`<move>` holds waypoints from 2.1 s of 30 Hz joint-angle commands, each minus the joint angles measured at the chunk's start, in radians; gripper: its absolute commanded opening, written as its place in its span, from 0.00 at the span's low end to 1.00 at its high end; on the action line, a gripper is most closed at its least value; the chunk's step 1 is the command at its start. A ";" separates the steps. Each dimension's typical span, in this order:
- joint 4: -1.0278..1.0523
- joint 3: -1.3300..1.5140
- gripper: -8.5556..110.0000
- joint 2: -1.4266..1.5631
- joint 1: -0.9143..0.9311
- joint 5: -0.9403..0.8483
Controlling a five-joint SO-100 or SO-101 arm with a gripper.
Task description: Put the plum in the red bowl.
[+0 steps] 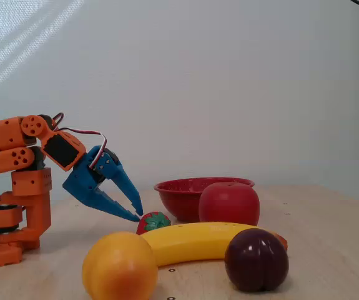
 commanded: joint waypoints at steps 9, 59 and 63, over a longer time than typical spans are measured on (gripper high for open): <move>0.000 0.008 0.07 0.012 -0.020 -0.086; 0.660 -2.134 0.48 -2.014 -0.526 0.331; 0.686 -2.315 0.51 -2.178 -0.541 0.377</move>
